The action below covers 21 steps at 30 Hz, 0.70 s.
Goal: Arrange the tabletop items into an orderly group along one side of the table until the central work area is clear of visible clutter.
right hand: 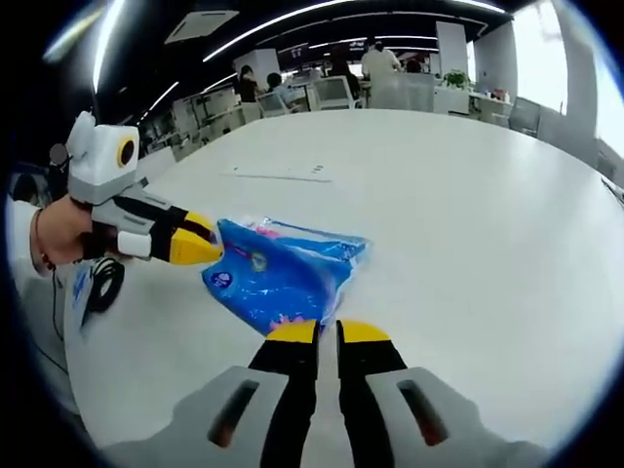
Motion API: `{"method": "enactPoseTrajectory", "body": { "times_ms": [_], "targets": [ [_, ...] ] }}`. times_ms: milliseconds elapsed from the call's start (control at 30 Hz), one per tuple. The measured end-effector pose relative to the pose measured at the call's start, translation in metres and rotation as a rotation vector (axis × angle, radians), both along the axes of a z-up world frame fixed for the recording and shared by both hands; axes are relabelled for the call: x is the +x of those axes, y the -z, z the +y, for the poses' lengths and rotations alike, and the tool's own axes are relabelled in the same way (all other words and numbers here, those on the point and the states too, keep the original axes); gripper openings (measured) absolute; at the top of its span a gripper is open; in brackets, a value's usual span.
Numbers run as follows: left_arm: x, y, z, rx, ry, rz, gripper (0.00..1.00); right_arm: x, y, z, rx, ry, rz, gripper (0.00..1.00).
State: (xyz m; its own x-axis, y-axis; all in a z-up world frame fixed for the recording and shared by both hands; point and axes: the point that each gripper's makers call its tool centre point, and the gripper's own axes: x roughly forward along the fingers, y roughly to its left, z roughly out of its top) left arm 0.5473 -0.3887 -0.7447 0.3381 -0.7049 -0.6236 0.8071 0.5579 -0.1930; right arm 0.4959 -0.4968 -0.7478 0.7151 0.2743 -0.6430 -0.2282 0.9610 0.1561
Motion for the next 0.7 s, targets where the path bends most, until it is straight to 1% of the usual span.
{"method": "enactPoseTrajectory", "body": {
  "times_ms": [200, 333, 600, 700],
  "targets": [
    [-0.002, -0.001, -0.002, 0.000, 0.013, -0.009, 0.17, 0.000, -0.002, -0.004, -0.007, 0.006, -0.006, 0.11],
    [-0.003, -0.004, -0.002, 0.002, 0.022, -0.021, 0.23, -0.001, -0.003, -0.006, -0.006, 0.012, -0.006, 0.14],
    [-0.004, -0.009, 0.001, 0.006, 0.020, -0.031, 0.29, -0.003, -0.008, -0.005, 0.000, 0.021, -0.009, 0.20],
    [-0.003, -0.012, 0.002, 0.004, 0.016, -0.037, 0.34, -0.003, -0.011, -0.004, -0.002, 0.021, -0.012, 0.21]
  ]
}}
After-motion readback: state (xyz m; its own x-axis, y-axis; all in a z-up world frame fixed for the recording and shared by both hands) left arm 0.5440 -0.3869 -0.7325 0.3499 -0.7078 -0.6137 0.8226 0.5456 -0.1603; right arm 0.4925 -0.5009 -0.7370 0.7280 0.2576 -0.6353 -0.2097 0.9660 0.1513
